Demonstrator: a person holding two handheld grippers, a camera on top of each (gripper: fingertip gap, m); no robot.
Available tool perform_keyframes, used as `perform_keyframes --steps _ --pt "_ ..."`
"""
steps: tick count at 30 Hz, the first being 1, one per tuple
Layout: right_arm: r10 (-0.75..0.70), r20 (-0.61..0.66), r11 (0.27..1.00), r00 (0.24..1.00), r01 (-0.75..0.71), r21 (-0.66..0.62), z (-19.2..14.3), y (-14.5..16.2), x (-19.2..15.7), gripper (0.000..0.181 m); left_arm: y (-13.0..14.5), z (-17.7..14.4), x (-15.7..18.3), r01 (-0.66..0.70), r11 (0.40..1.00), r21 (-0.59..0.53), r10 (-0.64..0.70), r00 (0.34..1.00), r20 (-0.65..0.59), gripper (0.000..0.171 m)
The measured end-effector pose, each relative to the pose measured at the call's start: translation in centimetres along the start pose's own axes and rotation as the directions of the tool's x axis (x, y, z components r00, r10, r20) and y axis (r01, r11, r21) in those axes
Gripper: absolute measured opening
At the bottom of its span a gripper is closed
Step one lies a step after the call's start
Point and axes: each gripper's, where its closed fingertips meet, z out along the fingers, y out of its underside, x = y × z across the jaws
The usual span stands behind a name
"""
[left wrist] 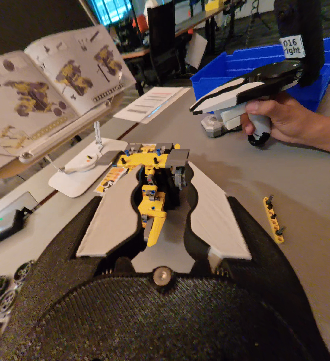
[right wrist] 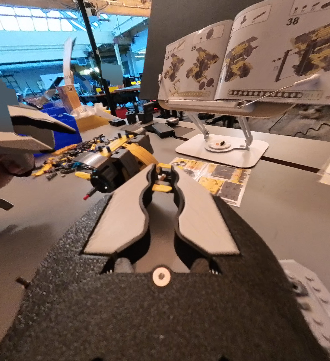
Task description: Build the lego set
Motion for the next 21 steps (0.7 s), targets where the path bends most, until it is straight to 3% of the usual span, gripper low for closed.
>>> perform_keyframes --steps 2,6,9,15,21 --pt "-0.017 -0.024 1.000 1.000 0.017 0.005 -0.3 0.1 0.3 0.016 -0.2 -0.1 0.8 -0.024 0.998 0.051 0.024 1.000 -0.008 0.035" --pt "-0.001 -0.020 0.999 1.000 0.003 0.054 0.0 -0.5 0.2 0.042 -1.0 -1.0 4.4 0.045 0.990 0.137 -0.016 0.978 -0.207 0.041" --pt "-0.047 -0.027 0.998 0.999 0.048 0.033 0.2 -0.1 -0.2 0.044 -1.5 -1.5 4.2 0.024 0.981 0.192 0.012 0.983 -0.184 0.039" --pt "-0.133 -0.060 0.991 0.989 0.132 -0.021 0.8 0.9 -0.3 0.044 -0.5 -0.7 3.9 0.094 0.983 0.160 -0.058 0.974 -0.218 0.042" --pt "-0.098 -0.003 0.994 0.995 0.098 -0.051 1.6 2.1 -1.1 0.046 1.1 0.4 3.3 0.141 0.985 0.101 -0.115 0.966 -0.232 0.047"
